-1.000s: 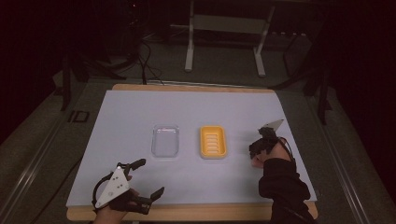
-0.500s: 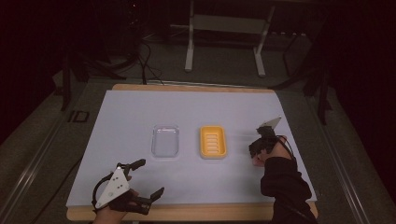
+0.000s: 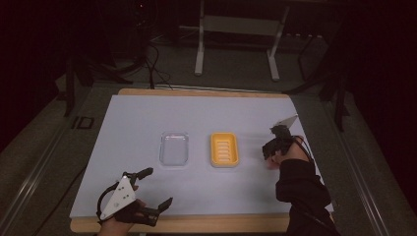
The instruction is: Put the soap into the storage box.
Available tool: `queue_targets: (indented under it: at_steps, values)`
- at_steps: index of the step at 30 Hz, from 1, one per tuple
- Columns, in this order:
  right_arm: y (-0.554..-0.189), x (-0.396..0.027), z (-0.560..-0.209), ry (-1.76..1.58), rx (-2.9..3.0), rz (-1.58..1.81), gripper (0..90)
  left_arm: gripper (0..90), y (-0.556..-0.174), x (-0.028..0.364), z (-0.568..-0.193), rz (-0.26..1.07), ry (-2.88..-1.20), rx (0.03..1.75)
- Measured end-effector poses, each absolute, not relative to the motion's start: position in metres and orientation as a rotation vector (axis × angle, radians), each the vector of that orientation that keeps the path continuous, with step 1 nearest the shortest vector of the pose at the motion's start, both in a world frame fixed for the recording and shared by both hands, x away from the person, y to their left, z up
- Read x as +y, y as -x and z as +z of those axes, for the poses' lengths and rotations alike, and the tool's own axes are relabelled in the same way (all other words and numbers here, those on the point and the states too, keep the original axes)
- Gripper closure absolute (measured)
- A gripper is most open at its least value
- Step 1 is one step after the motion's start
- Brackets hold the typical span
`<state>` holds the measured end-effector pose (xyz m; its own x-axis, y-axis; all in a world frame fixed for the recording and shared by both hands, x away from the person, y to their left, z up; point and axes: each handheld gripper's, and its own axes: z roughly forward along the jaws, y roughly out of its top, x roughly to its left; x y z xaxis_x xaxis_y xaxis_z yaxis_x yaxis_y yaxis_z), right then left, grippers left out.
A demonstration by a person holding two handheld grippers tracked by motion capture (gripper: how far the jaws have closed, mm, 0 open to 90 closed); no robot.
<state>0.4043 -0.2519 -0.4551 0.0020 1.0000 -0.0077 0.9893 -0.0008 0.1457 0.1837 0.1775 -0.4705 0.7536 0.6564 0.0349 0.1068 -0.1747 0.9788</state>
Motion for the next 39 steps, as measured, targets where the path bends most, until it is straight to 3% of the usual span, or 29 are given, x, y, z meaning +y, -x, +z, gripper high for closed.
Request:
queue_targets:
  at_steps: [29, 39]
  values:
    - [-0.420, -0.205, -0.392, -2.018, 2.184, 0.198, 37.5, 0.4, -0.182, 0.178, -0.470, 0.553, -1.709, 0.608]
    - [-0.422, -0.179, -0.386, -1.965, 2.244, 0.209, 37.5, 0.4, -0.181, 0.178, -0.470, 0.553, -1.704, 0.593]
